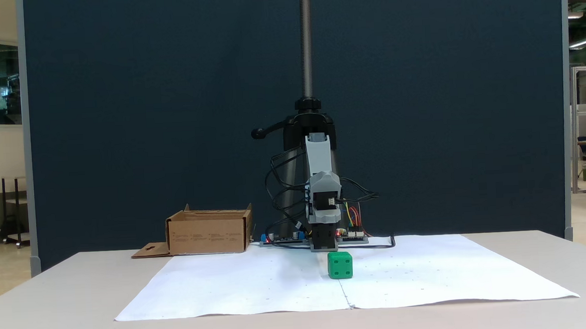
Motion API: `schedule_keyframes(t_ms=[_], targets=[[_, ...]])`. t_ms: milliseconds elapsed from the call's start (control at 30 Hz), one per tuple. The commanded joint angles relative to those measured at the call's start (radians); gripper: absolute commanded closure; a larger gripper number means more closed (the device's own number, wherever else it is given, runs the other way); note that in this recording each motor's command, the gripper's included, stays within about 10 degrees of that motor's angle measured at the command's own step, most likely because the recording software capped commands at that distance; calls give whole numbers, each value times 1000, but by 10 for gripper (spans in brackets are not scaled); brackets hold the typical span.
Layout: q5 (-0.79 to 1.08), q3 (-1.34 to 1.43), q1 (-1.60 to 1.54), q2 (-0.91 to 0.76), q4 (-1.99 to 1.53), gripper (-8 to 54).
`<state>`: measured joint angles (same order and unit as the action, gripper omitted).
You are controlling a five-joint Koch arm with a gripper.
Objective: Grasp a green dice and put it in the bin.
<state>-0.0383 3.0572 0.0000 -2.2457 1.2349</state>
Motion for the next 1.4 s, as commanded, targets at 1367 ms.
schedule_keyframes(t_ms=[1367], targets=[[25,72,46,-120,120,40]])
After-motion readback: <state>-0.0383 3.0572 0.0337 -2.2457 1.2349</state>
